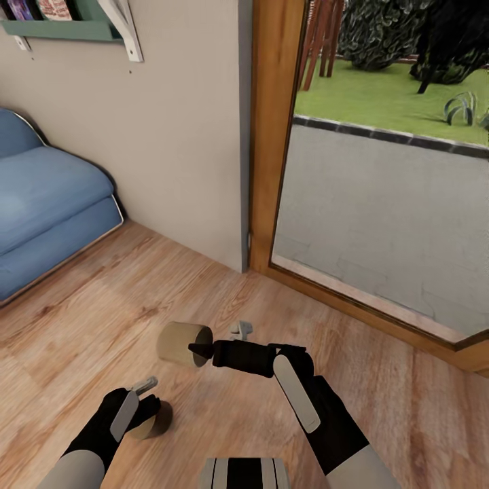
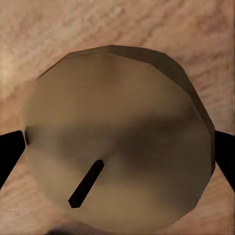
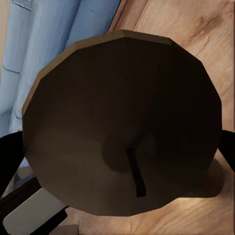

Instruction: Place each of the two pumpkins and all three candles from the living room inside a cabinet in the living room (use any cabinet), then make sure every cabinet is closed, and position the cauldron so it is next to a table in the living room.

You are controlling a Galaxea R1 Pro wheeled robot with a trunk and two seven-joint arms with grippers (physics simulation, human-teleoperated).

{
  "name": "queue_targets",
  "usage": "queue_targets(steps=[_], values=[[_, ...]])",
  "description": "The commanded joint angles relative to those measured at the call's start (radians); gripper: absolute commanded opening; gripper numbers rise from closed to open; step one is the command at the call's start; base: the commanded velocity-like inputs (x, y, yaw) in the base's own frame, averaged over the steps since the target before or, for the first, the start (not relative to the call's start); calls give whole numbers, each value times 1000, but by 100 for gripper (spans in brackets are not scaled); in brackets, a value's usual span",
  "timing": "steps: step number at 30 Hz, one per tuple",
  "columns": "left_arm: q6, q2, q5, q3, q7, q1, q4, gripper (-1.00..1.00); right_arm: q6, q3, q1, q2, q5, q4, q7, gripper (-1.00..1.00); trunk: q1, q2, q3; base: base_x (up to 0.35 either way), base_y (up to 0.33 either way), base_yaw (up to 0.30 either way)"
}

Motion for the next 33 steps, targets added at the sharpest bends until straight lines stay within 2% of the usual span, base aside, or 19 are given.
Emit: queue_targets(steps=[1, 3, 6, 10, 13, 16, 21, 28, 30, 33], values=[[1, 0, 0, 1, 0, 0, 0, -100, 0, -1, 0, 0, 0, 0, -7, -100, 0, 0, 4, 0, 0, 0], [2, 0, 1, 8, 1, 0, 0, -100, 4, -3, 0, 0, -1, -2, -39, -100, -1, 1, 12, 0, 0, 0], [10, 1, 2, 24, 3, -2, 0, -100, 12, -6, 0, 0, -9, -8, -125, -100, -3, 1, 23, 0, 0, 0], [23, 7, 2, 30, 3, -2, 0, -100, 47, -10, -1, 0, -12, -9, -169, -100, -4, 2, 39, 0, 0, 0], [25, 15, 5, 36, 3, -2, 0, -100, 60, -60, 0, 0, -13, -10, -174, -100, -6, 3, 50, 0, 0, 0], [28, 19, 6, 66, 3, -2, 0, -100, 65, -104, -1, 0, -12, -11, -175, -100, -7, 4, 62, -89, 0, 0], [33, 22, 5, 86, 3, -2, 0, -100, 66, -114, -1, 0, -6, -11, -175, -100, -9, 5, 81, -181, 0, 0], [36, 26, 5, 88, 3, -2, 0, -100, 68, -108, 0, 0, 0, -5, -181, -100, -13, 7, 108, -12, 0, 0], [36, 27, 5, 89, 3, -2, 0, -100, 69, -108, 0, 0, 3, -6, -224, -100, -13, 7, 116, -1, 0, 0], [36, 29, 5, 89, 3, -2, 0, -100, 68, -108, 0, 0, 1, -8, -327, -100, -15, 8, 128, 0, 0, 0]])
